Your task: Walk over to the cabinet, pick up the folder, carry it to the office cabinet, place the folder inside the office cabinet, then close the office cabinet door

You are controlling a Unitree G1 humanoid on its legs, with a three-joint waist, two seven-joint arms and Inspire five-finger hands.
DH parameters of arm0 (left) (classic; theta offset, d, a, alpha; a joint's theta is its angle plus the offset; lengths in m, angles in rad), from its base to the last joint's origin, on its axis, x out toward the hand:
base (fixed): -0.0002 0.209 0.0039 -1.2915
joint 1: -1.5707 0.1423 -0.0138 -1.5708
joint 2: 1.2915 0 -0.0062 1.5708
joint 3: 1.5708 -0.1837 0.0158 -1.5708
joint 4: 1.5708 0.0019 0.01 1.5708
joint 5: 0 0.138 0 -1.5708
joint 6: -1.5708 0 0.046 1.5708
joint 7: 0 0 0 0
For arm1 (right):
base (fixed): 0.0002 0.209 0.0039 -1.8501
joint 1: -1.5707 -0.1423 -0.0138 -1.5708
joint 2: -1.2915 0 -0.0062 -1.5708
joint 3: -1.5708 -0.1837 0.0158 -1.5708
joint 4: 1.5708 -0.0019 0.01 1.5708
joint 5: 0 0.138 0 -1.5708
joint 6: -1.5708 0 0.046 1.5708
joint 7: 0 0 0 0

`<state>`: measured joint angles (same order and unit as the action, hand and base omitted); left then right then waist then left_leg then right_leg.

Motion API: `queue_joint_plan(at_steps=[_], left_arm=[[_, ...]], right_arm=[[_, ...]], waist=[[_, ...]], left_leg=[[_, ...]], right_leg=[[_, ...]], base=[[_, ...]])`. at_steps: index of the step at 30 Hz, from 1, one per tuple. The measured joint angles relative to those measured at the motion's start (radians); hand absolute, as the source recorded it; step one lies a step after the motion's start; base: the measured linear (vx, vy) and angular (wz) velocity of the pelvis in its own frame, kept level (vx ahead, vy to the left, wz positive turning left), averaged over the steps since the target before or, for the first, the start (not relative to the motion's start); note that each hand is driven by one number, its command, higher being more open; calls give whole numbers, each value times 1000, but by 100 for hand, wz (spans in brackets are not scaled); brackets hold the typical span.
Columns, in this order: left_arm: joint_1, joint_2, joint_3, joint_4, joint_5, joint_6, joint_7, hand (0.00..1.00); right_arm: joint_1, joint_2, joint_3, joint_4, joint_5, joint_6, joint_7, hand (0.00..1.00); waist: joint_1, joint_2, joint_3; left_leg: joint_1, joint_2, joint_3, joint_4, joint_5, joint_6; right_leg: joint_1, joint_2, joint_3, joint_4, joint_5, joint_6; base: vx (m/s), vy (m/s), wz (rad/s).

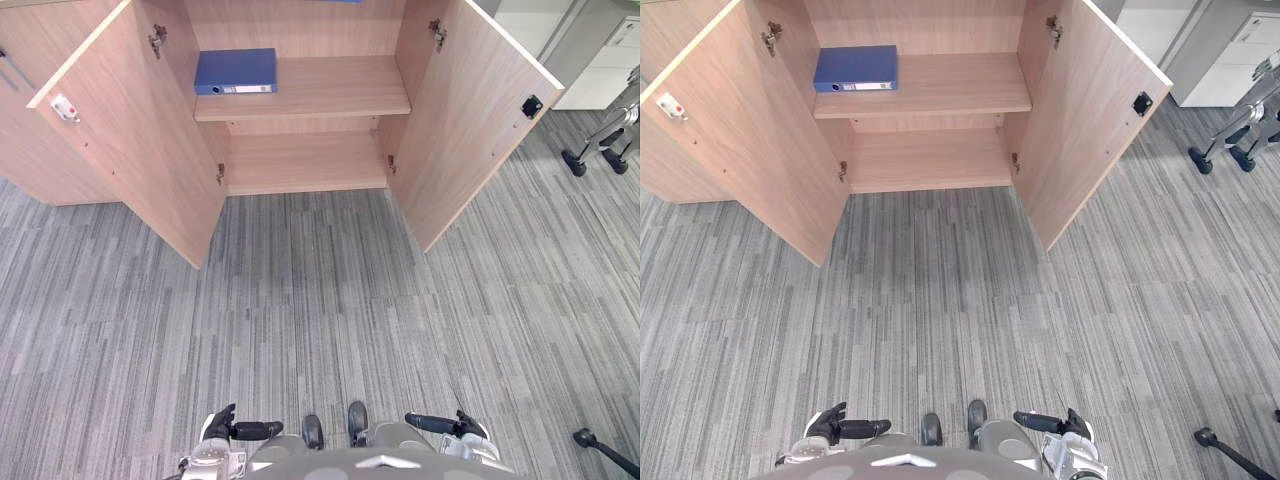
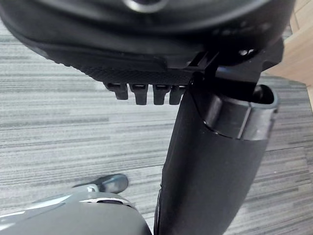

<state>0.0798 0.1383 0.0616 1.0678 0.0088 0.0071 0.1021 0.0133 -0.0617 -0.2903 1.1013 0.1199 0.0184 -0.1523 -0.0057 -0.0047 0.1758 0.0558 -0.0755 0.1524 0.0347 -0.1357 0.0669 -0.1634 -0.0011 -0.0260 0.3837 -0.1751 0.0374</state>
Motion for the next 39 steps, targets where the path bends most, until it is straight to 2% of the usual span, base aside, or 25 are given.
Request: queue_joint_plan(at_steps=[2,3,4,6,8,9,11,12,13,15,16,17,19,20,23,26,27,28,31,32,34,35,36,37,39], left_arm=[[-8,-3,1,0,0,1,0,100],[-13,-1,3,-1,0,2,0,100],[-16,-1,5,-5,0,2,2,100],[-16,-4,15,-5,0,2,1,100],[-14,-14,38,-4,0,2,1,100],[-7,-15,40,-4,1,2,-1,100],[5,-15,49,1,1,1,-1,100],[6,-29,64,1,4,-2,-3,100],[7,-38,87,-1,3,-8,-12,100],[11,-53,133,-6,1,-9,-14,100],[17,-66,169,-24,1,-13,-14,100],[19,-73,196,-46,1,-22,-16,100],[19,-76,204,-68,-2,-23,-20,100],[20,-82,219,-86,-9,-28,-19,100],[19,-92,229,-105,-11,-39,-21,100],[19,-90,228,-110,-8,-49,-21,100],[19,-92,218,-106,-2,-51,-14,100],[19,-94,219,-102,-1,-51,-15,100],[13,-55,220,-86,2,-48,-17,100],[14,-52,220,-77,2,-47,-12,100],[14,-47,219,-62,2,-43,-7,100],[15,-47,209,-61,2,-39,-1,100],[16,-43,197,-60,3,-37,0,100],[12,-38,180,-57,4,-36,0,100],[9,-32,147,-41,3,-36,1,100]], right_arm=[[0,6,0,-30,1,-3,1,100],[0,11,0,-46,2,-7,0,100],[1,14,0,-48,3,-12,0,100],[-2,15,0,-49,4,-24,0,100],[-1,15,0,-60,9,-32,1,100],[0,15,0,-64,9,-32,1,100],[9,18,-3,-61,20,-31,1,100],[7,10,-3,-62,21,-30,2,100],[7,13,-3,-64,20,-31,-1,100],[8,15,1,-70,25,-30,1,100],[14,19,12,-80,35,-27,0,100],[23,21,39,-95,39,-28,0,100],[23,23,74,-102,40,-28,0,100],[21,24,89,-108,40,-28,0,100],[15,37,81,-109,50,-27,-1,100],[23,44,71,-114,64,-27,-4,100],[31,43,67,-116,78,-27,-4,100],[30,42,66,-115,77,-26,-4,100],[42,81,65,-107,78,-22,-3,100],[45,87,66,-106,78,-21,-2,100],[37,95,74,-107,78,-22,0,100],[28,96,83,-112,77,-23,6,100],[24,98,89,-117,77,-23,13,100],[17,102,90,-129,77,-27,19,100],[6,94,95,-129,77,-37,20,100]], waist=[[-1,5,12],[-3,2,24],[-2,4,28],[-1,5,28],[-5,12,31],[-10,14,29],[-19,3,22],[-17,24,21],[-17,27,22],[-15,33,21],[-15,32,21],[-12,33,24],[7,29,27],[21,27,27],[41,24,29],[47,15,26],[47,22,18],[49,26,14],[52,-41,-27],[57,-48,-35],[57,-53,-41],[56,-45,-42],[53,-36,-41],[48,-36,-40],[43,-26,-37]], left_leg=[[20,-3,-20,12,-11,10],[42,-6,-43,16,-23,26],[59,-3,-68,21,-39,28],[83,11,-92,20,-60,27],[106,33,-113,15,-82,14],[122,47,-127,10,-97,-7],[167,63,-143,12,-124,-54],[167,82,-134,38,-129,-78],[145,83,-110,119,-123,-114],[97,92,-77,293,-102,-148],[12,115,-48,519,-81,-160],[-71,164,2,737,-95,-151],[-163,234,62,920,-116,-126],[-206,263,95,938,-131,-120],[-274,280,149,813,-168,-125],[-292,242,168,581,-156,-131],[-296,217,154,395,-67,-133],[-300,215,144,367,13,-112],[-275,166,200,388,-68,-89],[-255,159,216,393,-91,-86],[-197,149,253,384,-124,-70],[-162,147,258,368,-141,-65],[-149,147,259,361,-149,-64],[-117,143,260,342,-156,-62],[-34,137,261,280,-156,-62]], right_leg=[[-72,-10,-1,187,-3,3],[-110,-15,0,286,-31,-1],[-123,-14,-1,312,-74,-3],[-147,-3,-7,275,-94,-7],[-172,14,-6,176,-87,-12],[-180,31,-3,92,-59,-10],[-160,32,-10,32,56,-49],[-139,41,-25,34,53,-61],[-112,39,-27,27,38,-82],[-47,37,-20,-13,32,-90],[18,36,-8,-55,17,-100],[71,38,2,-76,-15,-104],[128,41,14,-82,-40,-112],[160,35,34,-94,-47,-111],[230,-4,72,-124,-60,-101],[276,-55,86,-147,-76,-74],[292,-71,97,-169,-99,-38],[295,-72,111,-172,-114,-22],[286,-138,150,-135,-127,3],[283,-148,165,-103,-126,4],[235,-156,195,54,-113,26],[149,-149,198,234,-80,76],[99,-144,198,327,-83,86],[17,-134,187,473,-115,74],[-49,-123,125,541,-153,30]], base=[[110,105,31],[180,66,51],[198,41,51],[247,-25,39],[324,-77,34],[320,-97,40],[519,-173,47],[622,-214,33],[508,-173,14],[387,-127,13],[523,-134,21],[487,-116,16],[364,-42,-16],[291,11,-42],[287,94,-52],[263,158,-33],[310,223,-37],[401,285,-37],[345,261,-26],[426,332,-43],[361,294,-54],[337,312,-57],[397,321,-40],[336,148,-15],[345,59,-1]])
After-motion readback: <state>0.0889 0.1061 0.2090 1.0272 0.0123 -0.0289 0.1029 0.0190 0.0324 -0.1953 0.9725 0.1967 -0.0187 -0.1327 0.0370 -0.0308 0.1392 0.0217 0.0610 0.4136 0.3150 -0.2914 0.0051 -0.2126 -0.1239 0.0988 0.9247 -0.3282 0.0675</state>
